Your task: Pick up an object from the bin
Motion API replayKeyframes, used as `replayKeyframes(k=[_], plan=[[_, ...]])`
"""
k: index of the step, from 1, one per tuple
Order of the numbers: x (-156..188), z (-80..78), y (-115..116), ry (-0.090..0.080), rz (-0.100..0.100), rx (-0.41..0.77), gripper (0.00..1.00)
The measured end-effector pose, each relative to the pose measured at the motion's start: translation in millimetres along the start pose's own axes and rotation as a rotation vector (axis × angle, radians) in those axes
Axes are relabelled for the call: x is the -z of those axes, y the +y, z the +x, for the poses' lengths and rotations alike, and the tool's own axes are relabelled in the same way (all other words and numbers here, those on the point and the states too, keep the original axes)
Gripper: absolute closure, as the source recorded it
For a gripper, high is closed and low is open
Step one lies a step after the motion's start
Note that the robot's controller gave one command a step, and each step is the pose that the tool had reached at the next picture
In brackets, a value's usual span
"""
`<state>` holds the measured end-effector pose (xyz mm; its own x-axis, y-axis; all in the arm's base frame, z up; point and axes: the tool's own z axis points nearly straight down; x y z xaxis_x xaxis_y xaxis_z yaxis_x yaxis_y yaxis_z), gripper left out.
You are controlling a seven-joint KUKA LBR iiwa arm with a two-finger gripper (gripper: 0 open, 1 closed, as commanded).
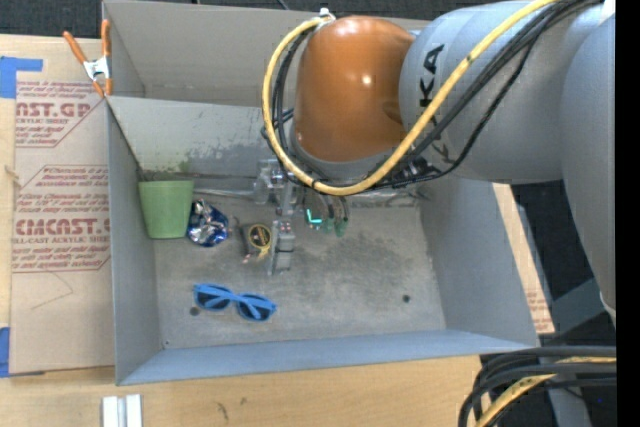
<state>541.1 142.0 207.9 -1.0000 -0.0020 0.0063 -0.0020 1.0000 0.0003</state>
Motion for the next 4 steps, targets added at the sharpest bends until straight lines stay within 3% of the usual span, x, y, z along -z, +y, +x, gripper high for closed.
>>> replayKeyframes(k=[1, 2, 3, 4], plan=[[-142, 47.0, 35, -0.002, 0.001, 0.226, 0.00], [-139, 45.4, 34, -0.006, 0.000, 0.224, 1.00], [18, 39.0, 46, -0.016, 0.000, 0.387, 1.00], [-84, 38.6, -9, 0.001, 0.003, 0.265, 1.00]])
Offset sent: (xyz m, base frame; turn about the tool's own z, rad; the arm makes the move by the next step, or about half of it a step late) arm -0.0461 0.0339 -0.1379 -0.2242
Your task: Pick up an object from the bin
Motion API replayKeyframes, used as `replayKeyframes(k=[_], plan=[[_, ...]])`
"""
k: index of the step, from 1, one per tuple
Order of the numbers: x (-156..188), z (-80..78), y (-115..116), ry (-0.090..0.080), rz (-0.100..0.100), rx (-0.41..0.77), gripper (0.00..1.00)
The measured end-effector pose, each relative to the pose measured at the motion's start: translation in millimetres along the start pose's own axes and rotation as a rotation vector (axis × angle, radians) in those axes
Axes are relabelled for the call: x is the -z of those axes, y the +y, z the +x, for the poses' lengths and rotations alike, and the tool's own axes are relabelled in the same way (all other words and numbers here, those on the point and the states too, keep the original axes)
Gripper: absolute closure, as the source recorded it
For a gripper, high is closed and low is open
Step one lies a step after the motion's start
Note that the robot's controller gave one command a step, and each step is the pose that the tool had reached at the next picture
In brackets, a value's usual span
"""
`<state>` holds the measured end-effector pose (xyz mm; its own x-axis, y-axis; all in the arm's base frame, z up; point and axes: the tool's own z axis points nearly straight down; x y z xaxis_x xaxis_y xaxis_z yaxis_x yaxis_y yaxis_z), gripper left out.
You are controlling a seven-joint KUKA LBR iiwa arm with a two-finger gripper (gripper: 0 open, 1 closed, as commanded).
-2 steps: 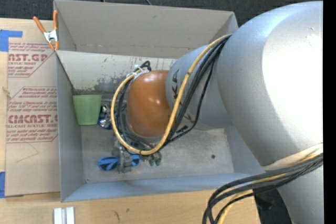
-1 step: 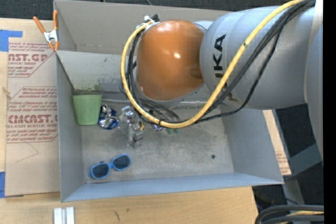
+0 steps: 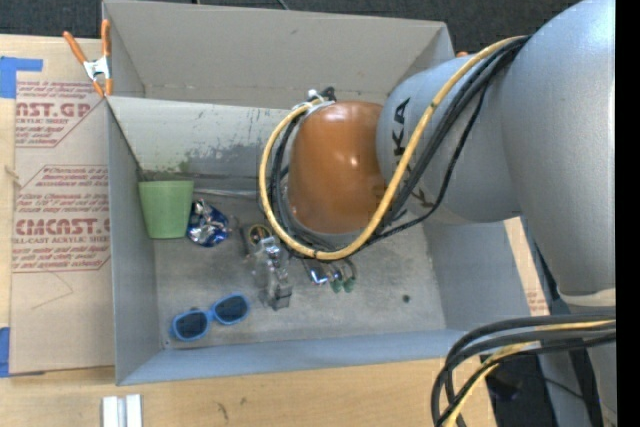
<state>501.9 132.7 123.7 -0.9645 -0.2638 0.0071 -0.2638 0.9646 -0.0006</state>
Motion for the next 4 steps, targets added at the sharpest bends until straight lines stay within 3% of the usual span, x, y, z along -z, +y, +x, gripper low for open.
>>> replayKeyframes(k=[1, 2, 3, 4], plan=[[4, -2.1, 2, -0.007, -0.002, 0.003, 0.00], [-47, -27.4, 76, -0.009, -0.001, 0.720, 0.00], [-55, -7.2, 81, -0.006, -0.001, 0.706, 0.00], [-54, -8.2, 81, -0.008, -0.001, 0.705, 1.00]])
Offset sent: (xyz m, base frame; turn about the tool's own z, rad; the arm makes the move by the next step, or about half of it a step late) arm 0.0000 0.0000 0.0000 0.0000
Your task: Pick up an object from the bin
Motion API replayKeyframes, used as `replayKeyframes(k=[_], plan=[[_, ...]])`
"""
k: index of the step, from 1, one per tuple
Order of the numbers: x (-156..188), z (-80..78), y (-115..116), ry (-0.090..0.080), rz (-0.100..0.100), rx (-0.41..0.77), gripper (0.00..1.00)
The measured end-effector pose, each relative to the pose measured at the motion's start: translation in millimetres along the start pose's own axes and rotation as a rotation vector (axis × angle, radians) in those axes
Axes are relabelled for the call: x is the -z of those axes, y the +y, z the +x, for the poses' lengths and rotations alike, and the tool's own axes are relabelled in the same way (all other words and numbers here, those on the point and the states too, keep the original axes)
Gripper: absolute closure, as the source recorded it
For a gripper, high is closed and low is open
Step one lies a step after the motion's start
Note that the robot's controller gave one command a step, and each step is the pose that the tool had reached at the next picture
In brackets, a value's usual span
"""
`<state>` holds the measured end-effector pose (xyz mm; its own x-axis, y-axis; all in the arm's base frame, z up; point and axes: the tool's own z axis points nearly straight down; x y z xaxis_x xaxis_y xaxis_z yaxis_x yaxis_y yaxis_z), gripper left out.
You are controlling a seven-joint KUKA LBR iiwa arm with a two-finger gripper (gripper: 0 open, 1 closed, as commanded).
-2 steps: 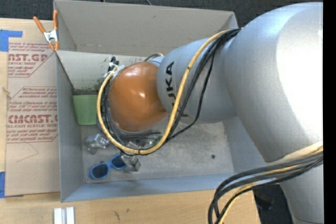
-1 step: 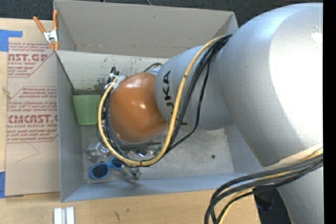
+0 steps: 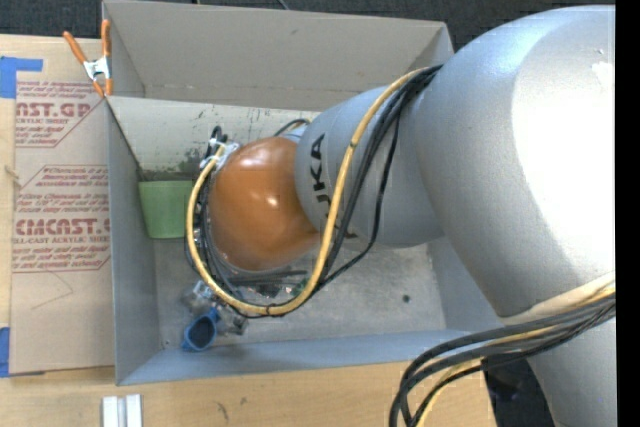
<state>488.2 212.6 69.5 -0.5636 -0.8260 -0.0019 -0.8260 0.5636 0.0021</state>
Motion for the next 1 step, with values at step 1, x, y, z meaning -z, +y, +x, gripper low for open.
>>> replayKeyframes(k=[1], plan=[[126.0, -29.9, 16.5, -0.009, 0.006, 0.007, 1.00]])
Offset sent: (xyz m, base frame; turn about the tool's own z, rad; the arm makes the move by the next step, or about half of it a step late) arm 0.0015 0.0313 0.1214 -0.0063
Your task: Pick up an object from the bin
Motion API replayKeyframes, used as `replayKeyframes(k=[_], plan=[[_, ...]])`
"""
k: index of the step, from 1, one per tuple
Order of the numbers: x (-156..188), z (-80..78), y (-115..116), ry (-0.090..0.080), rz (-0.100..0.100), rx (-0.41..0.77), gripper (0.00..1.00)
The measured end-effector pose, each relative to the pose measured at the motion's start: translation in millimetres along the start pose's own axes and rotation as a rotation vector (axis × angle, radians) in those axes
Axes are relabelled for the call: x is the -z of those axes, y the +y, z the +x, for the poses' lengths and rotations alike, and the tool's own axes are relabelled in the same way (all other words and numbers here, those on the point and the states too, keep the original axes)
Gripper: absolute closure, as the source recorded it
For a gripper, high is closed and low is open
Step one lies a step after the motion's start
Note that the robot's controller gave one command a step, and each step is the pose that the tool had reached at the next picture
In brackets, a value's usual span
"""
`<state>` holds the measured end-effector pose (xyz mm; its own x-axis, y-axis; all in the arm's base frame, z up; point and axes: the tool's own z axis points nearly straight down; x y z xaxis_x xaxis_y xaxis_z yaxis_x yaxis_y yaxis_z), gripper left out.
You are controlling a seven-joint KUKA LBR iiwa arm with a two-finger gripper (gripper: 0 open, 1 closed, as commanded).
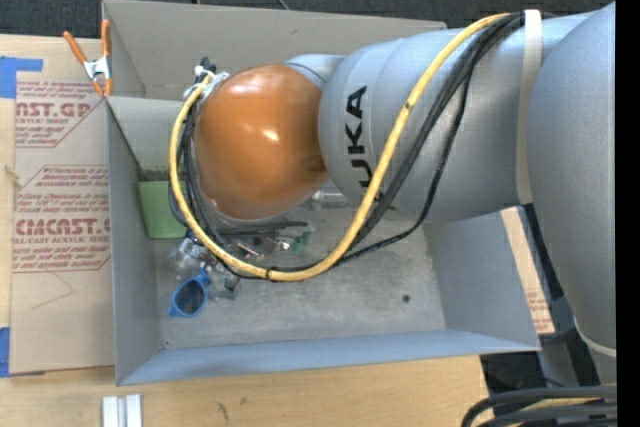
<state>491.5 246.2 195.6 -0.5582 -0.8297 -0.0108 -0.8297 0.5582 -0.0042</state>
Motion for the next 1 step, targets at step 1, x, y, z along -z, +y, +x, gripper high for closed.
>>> replayKeyframes(k=[1], plan=[[110.5, 0.9, -8.7, 0.000, 0.002, 0.024, 1.00]])
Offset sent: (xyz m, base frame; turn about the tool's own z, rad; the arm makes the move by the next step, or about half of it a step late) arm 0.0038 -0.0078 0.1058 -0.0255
